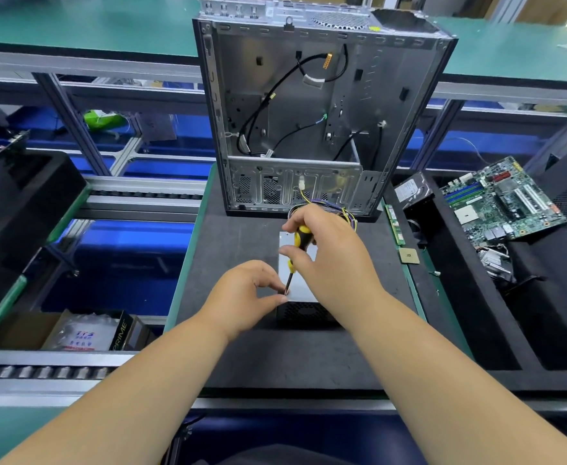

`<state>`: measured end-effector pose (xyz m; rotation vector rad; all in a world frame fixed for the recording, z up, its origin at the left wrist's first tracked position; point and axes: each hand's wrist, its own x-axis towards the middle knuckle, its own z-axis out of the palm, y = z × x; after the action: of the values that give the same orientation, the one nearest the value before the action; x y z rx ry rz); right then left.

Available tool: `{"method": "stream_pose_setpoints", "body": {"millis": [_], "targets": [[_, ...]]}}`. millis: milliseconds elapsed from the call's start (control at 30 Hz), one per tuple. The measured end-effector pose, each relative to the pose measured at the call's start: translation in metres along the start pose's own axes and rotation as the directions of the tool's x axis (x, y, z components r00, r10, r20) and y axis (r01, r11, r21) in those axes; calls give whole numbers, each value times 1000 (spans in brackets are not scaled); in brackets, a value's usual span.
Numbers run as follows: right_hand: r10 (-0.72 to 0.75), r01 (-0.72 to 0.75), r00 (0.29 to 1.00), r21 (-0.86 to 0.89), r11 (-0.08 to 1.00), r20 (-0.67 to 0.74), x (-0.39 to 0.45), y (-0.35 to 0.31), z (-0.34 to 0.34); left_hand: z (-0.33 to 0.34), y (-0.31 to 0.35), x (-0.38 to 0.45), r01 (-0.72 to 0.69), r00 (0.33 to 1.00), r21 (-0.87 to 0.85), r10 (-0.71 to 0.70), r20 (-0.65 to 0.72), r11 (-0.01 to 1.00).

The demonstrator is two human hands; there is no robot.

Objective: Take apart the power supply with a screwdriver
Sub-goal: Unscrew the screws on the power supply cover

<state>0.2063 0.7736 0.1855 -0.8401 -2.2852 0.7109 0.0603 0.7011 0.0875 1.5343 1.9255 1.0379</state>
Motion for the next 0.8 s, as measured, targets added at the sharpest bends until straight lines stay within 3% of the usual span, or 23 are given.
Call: {"method": "stream_pose_setpoints", "body": {"millis": [333,533,800], "targets": [[29,-42,997,174,984,78,-4,-2,0,-2,-1,-2,12,999,-70,-9,44,997],[-30,27,999,72,997,45,-5,0,1,-4,0,-2,9,998,-25,-7,54,1000],[39,-55,995,161,986,96,-11,-1,0,-1,4,0,31,999,26,-32,38,999]]}}
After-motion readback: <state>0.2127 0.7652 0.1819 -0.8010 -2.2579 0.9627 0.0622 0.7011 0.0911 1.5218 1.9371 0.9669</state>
